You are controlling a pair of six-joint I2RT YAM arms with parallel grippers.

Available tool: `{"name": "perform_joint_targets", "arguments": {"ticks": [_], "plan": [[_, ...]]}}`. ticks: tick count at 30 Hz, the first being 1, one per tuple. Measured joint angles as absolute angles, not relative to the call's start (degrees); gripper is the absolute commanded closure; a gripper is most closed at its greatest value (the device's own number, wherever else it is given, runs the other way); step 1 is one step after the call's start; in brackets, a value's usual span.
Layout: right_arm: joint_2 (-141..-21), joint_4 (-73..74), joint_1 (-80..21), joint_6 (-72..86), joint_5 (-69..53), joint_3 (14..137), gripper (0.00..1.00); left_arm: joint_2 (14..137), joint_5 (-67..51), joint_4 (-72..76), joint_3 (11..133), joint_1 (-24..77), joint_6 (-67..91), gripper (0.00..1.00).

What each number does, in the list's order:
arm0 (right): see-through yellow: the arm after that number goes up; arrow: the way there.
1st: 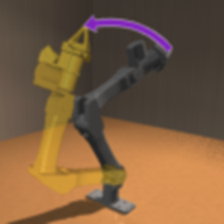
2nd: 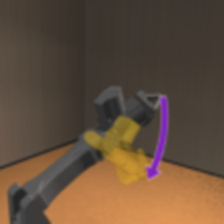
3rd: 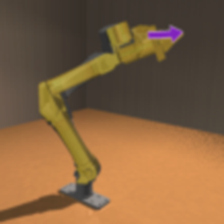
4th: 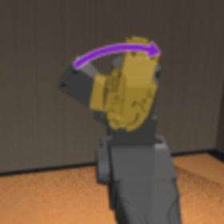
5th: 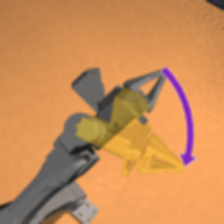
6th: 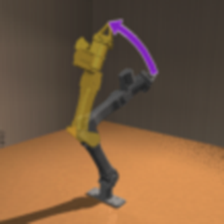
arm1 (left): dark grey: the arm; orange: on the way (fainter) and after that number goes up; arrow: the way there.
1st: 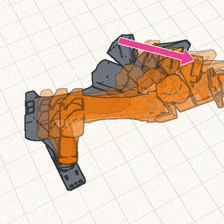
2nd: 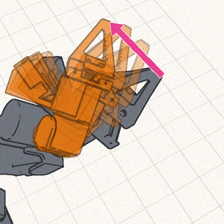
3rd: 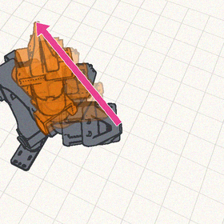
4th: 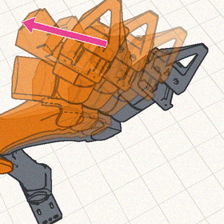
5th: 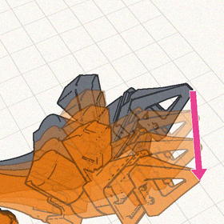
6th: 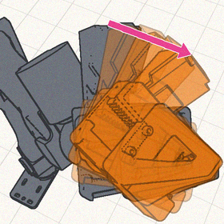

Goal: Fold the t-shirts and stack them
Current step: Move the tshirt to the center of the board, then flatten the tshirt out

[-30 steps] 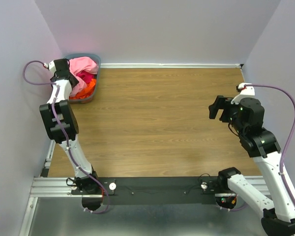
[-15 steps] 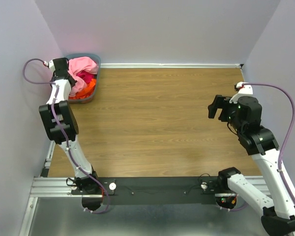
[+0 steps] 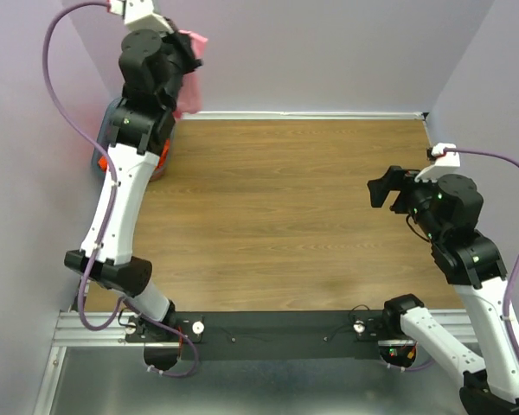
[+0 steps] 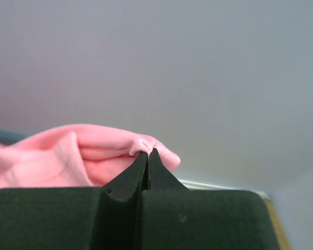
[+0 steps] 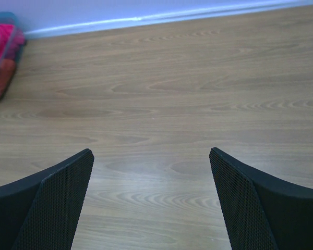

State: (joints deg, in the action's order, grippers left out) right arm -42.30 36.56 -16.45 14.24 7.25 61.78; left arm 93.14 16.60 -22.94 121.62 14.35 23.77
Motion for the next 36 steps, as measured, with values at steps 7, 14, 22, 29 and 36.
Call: {"name": "perform_joint_targets", "arguments": {"ticks": [7,14,22,29,36], "plan": [[-37.98,36.56,-16.45,14.59,6.42,63.66,0.00,90.41,13.91,-20.64,125.25,33.82,23.44,1.00],[-33.69,36.56,-16.45,14.55,6.55,63.96,0.00,84.29,8.21,-17.37,111.22,40.14,26.44,1.00],[-32.25,37.12,-16.45,15.55,6.15,61.76,0.00,72.55,5.15,-6.37,67.20,37.04,39.22,1.00],[-36.75,38.54,-16.45,18.70,2.81,58.02,0.00,75.57,4.54,-4.54,39.07,25.78,48.77,0.38],[-47.64,39.27,-16.45,22.61,-3.31,52.88,0.15,74.54,8.38,-7.05,44.12,24.18,42.65,0.20]]}}
